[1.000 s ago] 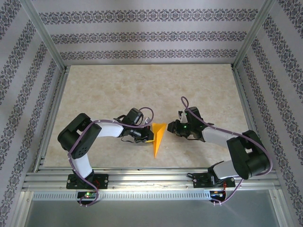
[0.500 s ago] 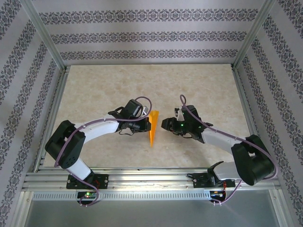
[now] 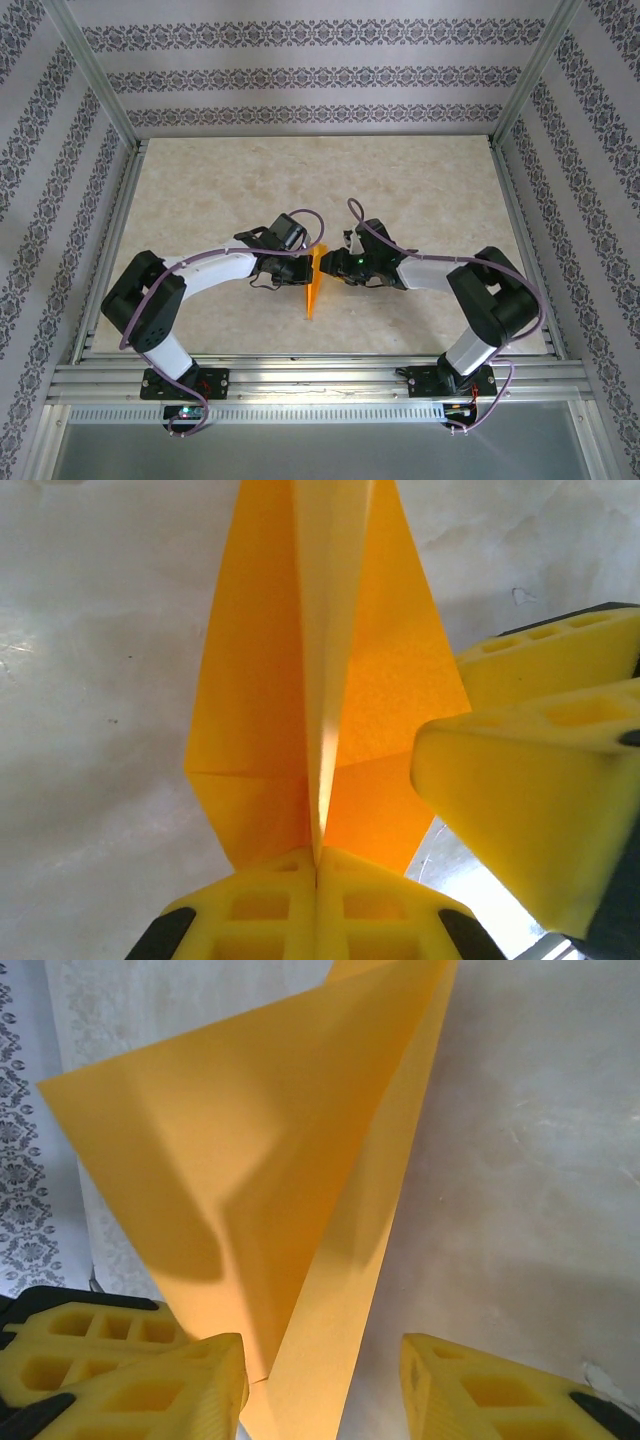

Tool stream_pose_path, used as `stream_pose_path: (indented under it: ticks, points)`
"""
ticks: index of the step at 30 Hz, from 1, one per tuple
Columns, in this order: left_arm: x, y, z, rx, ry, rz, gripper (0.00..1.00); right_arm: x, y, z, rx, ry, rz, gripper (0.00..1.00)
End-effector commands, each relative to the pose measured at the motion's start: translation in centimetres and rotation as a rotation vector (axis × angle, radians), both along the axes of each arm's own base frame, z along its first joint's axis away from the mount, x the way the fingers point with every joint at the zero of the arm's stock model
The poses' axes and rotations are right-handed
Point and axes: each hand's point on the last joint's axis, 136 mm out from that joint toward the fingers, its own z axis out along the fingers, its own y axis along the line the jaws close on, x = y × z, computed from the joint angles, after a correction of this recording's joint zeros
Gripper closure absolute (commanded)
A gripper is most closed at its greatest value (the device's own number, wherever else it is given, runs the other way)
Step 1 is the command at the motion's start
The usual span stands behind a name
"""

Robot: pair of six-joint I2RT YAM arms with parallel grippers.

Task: Fold a paper plane with a square sheet of paper (pick it up from the middle)
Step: Turn over a paper plane at the center of the table, then move the paper plane to the center of the table.

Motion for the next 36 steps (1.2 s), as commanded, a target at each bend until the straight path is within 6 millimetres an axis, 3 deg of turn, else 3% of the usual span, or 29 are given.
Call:
stream_pose_path:
  ticks: [1, 4, 6, 12, 17, 36]
  points:
    - [-0.3, 0.2, -0.3, 0.045, 0.010, -0.022, 1.00, 0.2, 1.0, 0.3, 0.022, 0.001, 0.020, 0.59]
    - [-0.3, 0.3, -0.4, 0.057, 0.010, -0.020, 1.00, -0.2, 0.4, -0.9, -0.019, 0.023, 0.016, 0.71]
    - [-0.3, 0.4, -0.8, 0.065, 0.018, -0.019, 0.92, -0.3, 0.1, -1.5, -0.034, 0.034, 0.011, 0.80]
    - [0.1, -0.3, -1.1, 0.050, 0.027, -0.035, 0.84, -0.7, 0.0, -2.5, -0.033, 0.060, 0.017, 0.93]
    - [0.9, -0.4, -1.1, 0.072, 0.000, -0.044, 0.73, -0.7, 0.0, -2.8, -0.033, 0.065, 0.019, 0.96]
    - [-0.7, -0.8, -2.0, 0.030, 0.079, -0.054, 0.68, -0.7, 0.0, -2.8, -0.035, 0.067, 0.014, 0.98]
